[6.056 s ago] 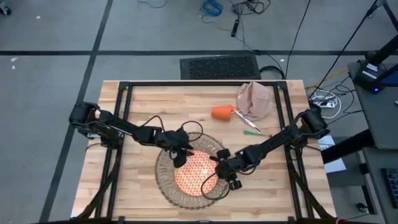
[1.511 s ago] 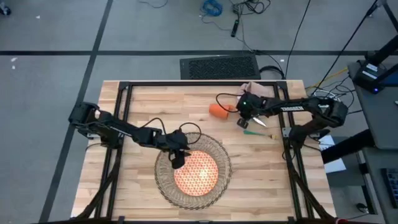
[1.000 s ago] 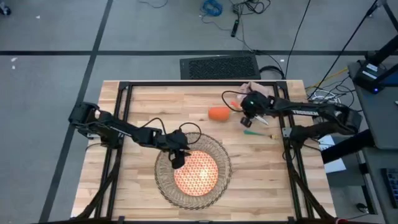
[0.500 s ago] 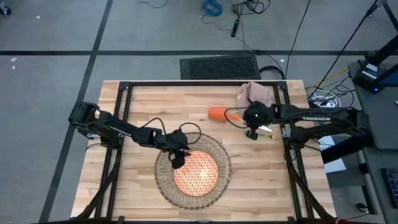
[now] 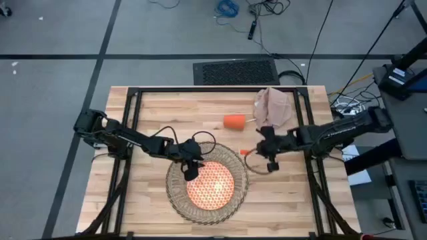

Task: Set table place
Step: Put the orange knife to the right of the brown mat

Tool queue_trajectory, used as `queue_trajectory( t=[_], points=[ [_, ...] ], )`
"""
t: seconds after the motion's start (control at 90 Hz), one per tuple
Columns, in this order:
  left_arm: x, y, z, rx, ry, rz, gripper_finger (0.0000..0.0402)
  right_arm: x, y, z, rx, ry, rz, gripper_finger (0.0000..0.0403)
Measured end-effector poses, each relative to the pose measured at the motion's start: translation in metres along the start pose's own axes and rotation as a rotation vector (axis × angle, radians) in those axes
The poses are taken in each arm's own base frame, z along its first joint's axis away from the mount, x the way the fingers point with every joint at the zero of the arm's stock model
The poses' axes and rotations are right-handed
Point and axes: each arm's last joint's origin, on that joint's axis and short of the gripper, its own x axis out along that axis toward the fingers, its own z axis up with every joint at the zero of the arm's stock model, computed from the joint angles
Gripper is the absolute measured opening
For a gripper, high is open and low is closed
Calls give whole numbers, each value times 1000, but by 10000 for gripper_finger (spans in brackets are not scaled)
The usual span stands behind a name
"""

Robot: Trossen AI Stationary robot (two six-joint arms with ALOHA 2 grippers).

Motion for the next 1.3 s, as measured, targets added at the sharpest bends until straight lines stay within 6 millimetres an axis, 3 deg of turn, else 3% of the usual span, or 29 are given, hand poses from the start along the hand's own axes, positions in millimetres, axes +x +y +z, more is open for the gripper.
queue_trajectory(
  t=[0.322, 0.733, 0.933, 1.3],
  points=[
    [0, 0, 0, -5, 2, 1, 128, 26, 44, -6, -304, 157, 102, 17],
    [0, 1, 0, -10, -3, 8, 128, 50, 92, -30, -505, 353, 209, 17],
    [0, 6, 3, -31, -16, 17, 128, 57, 105, -32, -615, 382, 246, 17],
    [0, 9, 9, -64, -62, 12, 128, 57, 113, -11, -820, 433, 300, 17]
  ],
)
